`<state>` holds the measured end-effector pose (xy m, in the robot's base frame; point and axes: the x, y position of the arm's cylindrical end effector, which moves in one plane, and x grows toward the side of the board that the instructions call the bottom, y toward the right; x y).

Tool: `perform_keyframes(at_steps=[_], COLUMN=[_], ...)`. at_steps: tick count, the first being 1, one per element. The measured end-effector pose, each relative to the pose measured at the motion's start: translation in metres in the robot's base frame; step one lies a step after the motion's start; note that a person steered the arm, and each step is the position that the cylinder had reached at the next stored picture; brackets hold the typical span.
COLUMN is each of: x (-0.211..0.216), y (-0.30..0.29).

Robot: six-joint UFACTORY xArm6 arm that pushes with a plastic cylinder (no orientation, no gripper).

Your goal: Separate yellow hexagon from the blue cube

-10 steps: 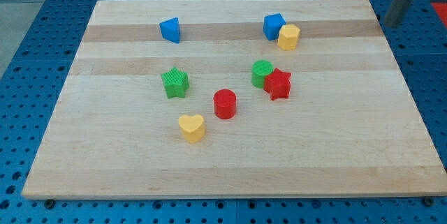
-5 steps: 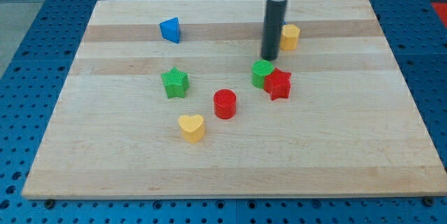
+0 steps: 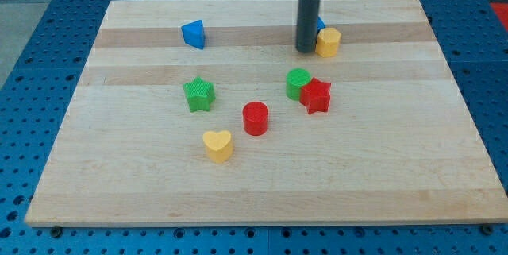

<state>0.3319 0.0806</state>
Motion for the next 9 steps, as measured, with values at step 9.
perform_keyframes(at_steps=[9], x=[0.058], y=[0.097])
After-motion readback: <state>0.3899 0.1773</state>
